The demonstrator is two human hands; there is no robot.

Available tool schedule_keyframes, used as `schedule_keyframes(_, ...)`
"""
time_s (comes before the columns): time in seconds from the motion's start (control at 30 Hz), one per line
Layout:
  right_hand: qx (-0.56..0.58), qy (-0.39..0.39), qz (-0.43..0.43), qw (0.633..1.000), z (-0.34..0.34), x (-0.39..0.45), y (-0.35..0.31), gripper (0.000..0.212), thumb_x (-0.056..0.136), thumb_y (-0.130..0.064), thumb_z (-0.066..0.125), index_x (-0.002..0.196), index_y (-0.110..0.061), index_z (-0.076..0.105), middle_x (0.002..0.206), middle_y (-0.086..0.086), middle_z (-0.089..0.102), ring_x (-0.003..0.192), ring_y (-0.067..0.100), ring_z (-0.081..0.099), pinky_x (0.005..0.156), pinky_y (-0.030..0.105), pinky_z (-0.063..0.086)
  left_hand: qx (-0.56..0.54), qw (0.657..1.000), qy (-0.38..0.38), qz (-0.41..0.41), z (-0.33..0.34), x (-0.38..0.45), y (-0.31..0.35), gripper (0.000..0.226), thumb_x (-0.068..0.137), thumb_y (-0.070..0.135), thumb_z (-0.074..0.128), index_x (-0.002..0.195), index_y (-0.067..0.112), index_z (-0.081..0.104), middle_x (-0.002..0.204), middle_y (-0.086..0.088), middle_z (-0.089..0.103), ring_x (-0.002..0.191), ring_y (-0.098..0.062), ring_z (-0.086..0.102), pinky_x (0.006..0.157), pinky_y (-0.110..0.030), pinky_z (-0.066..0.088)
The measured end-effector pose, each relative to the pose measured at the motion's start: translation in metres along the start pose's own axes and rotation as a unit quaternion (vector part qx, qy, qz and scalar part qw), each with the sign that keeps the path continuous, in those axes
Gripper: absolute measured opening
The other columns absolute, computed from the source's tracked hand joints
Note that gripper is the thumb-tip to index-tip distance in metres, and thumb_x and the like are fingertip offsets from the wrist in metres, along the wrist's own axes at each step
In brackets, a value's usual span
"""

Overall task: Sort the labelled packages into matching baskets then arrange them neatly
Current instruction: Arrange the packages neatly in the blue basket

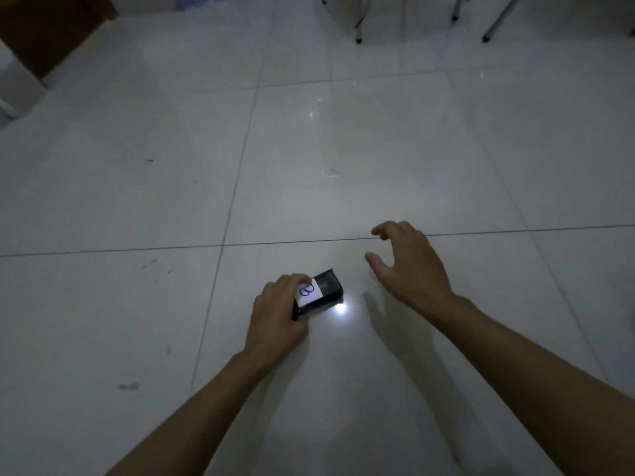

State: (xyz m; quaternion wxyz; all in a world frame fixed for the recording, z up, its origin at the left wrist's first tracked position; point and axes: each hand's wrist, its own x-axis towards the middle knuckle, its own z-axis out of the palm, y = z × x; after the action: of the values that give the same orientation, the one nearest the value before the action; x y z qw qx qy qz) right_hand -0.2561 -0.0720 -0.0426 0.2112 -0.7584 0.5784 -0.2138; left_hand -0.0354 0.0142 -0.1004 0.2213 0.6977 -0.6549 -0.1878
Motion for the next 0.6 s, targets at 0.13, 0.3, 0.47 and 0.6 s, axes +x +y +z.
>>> schedule_keyframes(0.13, -0.052, 0.039, 0.011, 0.998, -0.062, 0.007, 0.040, 0.037, 0.091, -0.036, 0.061, 0.125, -0.024, 0.053, 0.119, -0.003, 0.055, 0.112, 0.018, 0.049, 0.084, 0.038, 0.049, -0.029, 0.994, -0.039, 0.102, 0.026, 0.024, 0.057, 0.054, 0.065, 0.010, 0.057, 0.113, 0.035, 0.052, 0.109, 0.016, 0.058, 0.092, -0.018, 0.052, 0.079, -0.035, 0.045)
schedule_keyframes(0.3, -0.100, 0.113, 0.083, 0.985, -0.162, -0.029, 0.120, 0.036, 0.092, -0.034, 0.061, 0.125, -0.022, 0.055, 0.118, -0.001, 0.056, 0.111, 0.019, 0.048, 0.081, 0.035, 0.045, -0.051, 0.955, -0.102, 0.273, 0.073, 0.053, 0.174, 0.051, 0.068, 0.012, 0.070, 0.115, 0.026, 0.058, 0.111, 0.008, 0.062, 0.092, -0.016, 0.050, 0.077, -0.032, 0.045)
schedule_keyframes(0.47, -0.129, 0.188, 0.192, 0.955, -0.252, -0.119, 0.199, 0.033, 0.092, -0.034, 0.059, 0.123, -0.022, 0.056, 0.116, -0.001, 0.057, 0.109, 0.019, 0.049, 0.082, 0.035, 0.042, -0.112, 0.900, -0.156, 0.391, 0.120, 0.051, 0.313, 0.043, 0.070, 0.024, 0.071, 0.112, 0.028, 0.060, 0.105, 0.012, 0.063, 0.094, -0.014, 0.045, 0.079, -0.027, 0.041)
schedule_keyframes(0.6, -0.130, 0.250, 0.290, 0.915, -0.298, -0.203, 0.247, 0.028, 0.090, -0.032, 0.062, 0.115, -0.020, 0.059, 0.114, 0.002, 0.059, 0.107, 0.022, 0.054, 0.089, 0.039, 0.047, -0.156, 0.856, -0.192, 0.454, 0.156, 0.028, 0.408, 0.043, 0.068, 0.025, 0.068, 0.111, 0.024, 0.060, 0.105, 0.009, 0.064, 0.092, -0.017, 0.049, 0.084, -0.029, 0.039)
